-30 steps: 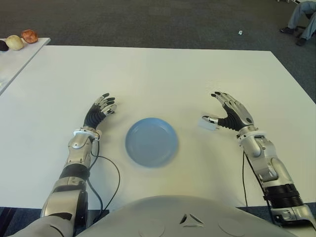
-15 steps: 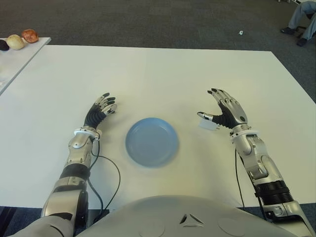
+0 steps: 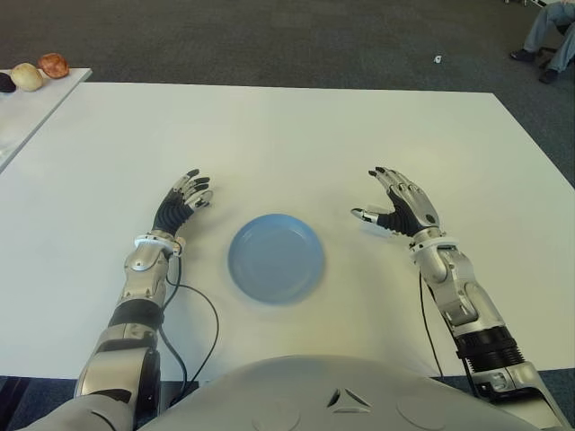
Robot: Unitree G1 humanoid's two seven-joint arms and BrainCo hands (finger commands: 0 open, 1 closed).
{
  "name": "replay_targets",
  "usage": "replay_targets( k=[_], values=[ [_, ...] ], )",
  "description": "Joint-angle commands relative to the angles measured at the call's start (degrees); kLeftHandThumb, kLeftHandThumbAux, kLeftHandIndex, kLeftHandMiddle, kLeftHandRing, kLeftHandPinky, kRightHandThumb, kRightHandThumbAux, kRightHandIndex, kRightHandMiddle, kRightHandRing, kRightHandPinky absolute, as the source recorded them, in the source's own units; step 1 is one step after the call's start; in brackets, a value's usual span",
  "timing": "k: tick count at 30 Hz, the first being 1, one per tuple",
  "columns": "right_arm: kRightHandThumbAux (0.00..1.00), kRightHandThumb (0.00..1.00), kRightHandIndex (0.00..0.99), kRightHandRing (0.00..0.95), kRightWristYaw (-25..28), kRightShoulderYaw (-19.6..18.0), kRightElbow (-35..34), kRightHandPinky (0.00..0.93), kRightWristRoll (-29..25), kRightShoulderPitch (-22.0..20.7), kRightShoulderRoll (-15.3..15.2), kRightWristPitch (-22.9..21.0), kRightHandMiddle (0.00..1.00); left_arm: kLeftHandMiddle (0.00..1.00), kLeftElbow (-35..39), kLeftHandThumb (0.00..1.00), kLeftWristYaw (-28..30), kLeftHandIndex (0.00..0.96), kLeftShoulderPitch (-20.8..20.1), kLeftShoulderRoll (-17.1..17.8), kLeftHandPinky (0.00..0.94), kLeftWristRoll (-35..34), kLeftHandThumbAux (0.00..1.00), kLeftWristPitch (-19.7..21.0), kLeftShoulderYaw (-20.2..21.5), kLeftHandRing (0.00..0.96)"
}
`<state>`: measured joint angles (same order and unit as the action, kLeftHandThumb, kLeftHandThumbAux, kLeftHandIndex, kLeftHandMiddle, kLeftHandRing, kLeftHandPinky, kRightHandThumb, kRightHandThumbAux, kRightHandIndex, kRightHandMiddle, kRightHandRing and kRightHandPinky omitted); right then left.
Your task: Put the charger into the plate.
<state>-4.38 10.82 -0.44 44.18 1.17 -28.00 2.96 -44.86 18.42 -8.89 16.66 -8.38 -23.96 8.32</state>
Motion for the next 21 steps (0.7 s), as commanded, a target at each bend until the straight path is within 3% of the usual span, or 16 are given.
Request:
replay_targets(
  k=[1,21],
  values=[
    [0.320,0.407,0.014,0.073,0.7,1.1,1.2,0.155,0.3,-0.5,-0.2,0.2,0.061,0.202,-0.8,0.000,0.1,0.113,2.8,-1.1,0.119,0.8,0.630,3.3,-0.7,0.167],
    [0.337,0.393,0.000,0.084,5.9,2.5,1.2,0.171,-0.1,-0.1,-5.4,2.8,0.052,0.207,1.2,0.000,0.4,0.121,3.7,-1.3,0.132,0.5,0.634,4.6,-0.4,0.176]
  ],
)
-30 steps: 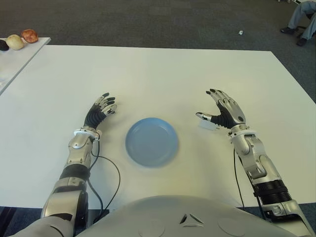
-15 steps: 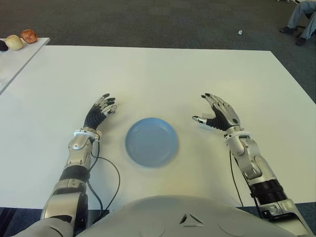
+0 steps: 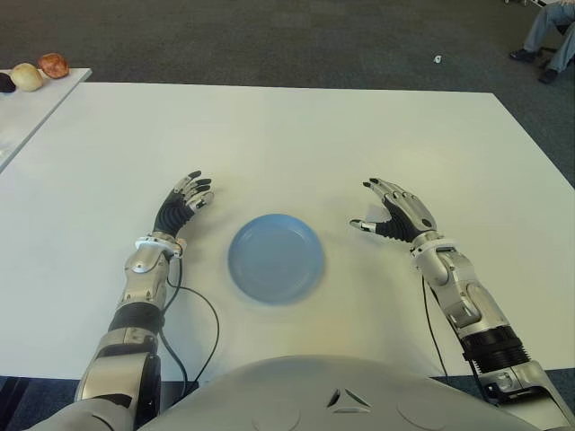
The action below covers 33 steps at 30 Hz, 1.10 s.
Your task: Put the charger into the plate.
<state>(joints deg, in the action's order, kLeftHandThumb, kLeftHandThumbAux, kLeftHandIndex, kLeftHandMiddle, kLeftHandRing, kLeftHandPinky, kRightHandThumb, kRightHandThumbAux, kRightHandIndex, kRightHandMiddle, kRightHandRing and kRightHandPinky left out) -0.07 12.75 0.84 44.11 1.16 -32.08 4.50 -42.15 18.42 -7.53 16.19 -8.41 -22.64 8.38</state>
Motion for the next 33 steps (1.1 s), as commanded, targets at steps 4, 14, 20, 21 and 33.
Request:
replay_targets(
  k=[4,14,20,21,33],
  values=[
    [0.340,0.400,0.000,0.078,2.7,0.5,-0.3,0.160,-0.5,0.3,-2.3,1.9,0.049,0.209,-1.1,0.000,0.4,0.120,2.6,-0.9,0.136,0.5,0.636,3.4,-0.5,0.179],
    [0.348,0.390,0.000,0.050,2.5,0.1,3.2,0.101,-1.4,0.6,-4.7,5.7,0.039,0.202,-0.1,0.000,0.3,0.115,2.8,-0.7,0.128,0.4,0.632,4.7,-0.3,0.174],
    [0.346,0.384,0.002,0.040,1.6,0.4,5.5,0.089,-1.3,0.4,-4.6,7.2,0.039,0.204,-0.5,0.000,0.2,0.118,2.4,-0.3,0.124,0.5,0.638,5.3,-0.1,0.171],
    [0.347,0.384,0.005,0.039,1.3,0.4,6.0,0.091,-1.3,0.3,-4.6,7.5,0.039,0.203,-1.0,0.000,0.4,0.118,2.2,-0.2,0.122,0.4,0.639,5.2,0.0,0.170],
    [0.359,0.384,0.025,0.055,-1.0,1.4,10.4,0.115,-0.6,-1.0,-4.7,10.5,0.052,0.204,-2.8,0.000,0.6,0.119,1.6,0.4,0.113,0.6,0.622,3.3,0.4,0.168]
  ],
)
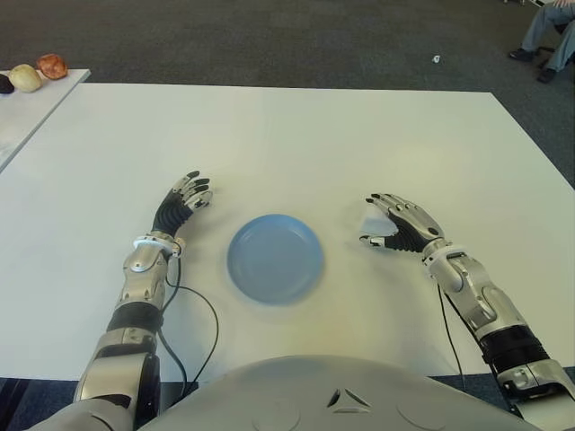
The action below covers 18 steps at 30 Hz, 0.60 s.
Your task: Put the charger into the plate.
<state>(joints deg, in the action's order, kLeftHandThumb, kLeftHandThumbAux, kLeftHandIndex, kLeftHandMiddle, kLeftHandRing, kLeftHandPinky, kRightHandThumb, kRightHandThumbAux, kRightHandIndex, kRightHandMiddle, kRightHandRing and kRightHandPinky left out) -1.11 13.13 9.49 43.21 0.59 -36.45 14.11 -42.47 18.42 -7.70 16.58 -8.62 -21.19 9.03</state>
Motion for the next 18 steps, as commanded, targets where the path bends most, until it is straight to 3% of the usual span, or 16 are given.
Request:
replay_targets(
  k=[1,18],
  values=[
    [0.359,0.385,0.025,0.056,-0.1,1.1,1.9,0.118,0.3,-0.6,-0.3,1.0,0.053,0.204,-2.6,0.000,0.7,0.119,1.7,0.1,0.112,0.8,0.621,1.8,-0.3,0.168],
    [0.375,0.442,0.034,0.090,-0.4,1.9,3.2,0.147,0.6,-1.7,-0.2,0.8,0.082,0.205,-4.8,0.000,2.8,0.111,0.8,0.9,0.122,-0.2,0.610,0.0,0.4,0.171]
  ],
)
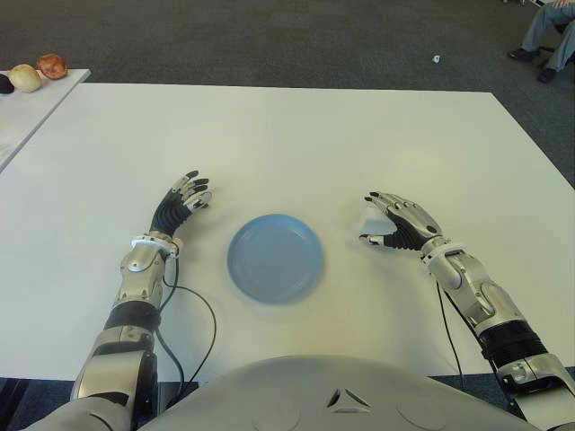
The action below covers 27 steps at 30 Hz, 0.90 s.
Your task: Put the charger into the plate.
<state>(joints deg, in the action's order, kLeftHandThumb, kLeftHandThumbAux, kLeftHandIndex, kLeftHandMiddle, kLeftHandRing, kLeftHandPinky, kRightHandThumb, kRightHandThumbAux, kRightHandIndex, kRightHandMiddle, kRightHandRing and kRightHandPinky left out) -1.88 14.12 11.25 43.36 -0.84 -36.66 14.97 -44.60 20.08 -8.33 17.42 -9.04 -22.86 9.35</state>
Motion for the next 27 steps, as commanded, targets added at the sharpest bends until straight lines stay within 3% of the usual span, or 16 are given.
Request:
replay_targets(
  k=[1,27],
  values=[
    [0.375,0.443,0.034,0.091,0.2,1.0,1.6,0.147,0.5,-0.4,0.1,-0.1,0.082,0.205,-2.8,0.000,1.3,0.111,1.4,0.2,0.123,0.3,0.609,1.5,0.0,0.172],
    [0.385,0.507,0.061,0.114,-4.8,2.7,11.3,0.170,0.2,-3.9,1.6,0.1,0.106,0.210,-3.3,0.000,1.4,0.107,1.6,1.1,0.077,0.8,0.595,0.4,0.7,0.165]
  ],
)
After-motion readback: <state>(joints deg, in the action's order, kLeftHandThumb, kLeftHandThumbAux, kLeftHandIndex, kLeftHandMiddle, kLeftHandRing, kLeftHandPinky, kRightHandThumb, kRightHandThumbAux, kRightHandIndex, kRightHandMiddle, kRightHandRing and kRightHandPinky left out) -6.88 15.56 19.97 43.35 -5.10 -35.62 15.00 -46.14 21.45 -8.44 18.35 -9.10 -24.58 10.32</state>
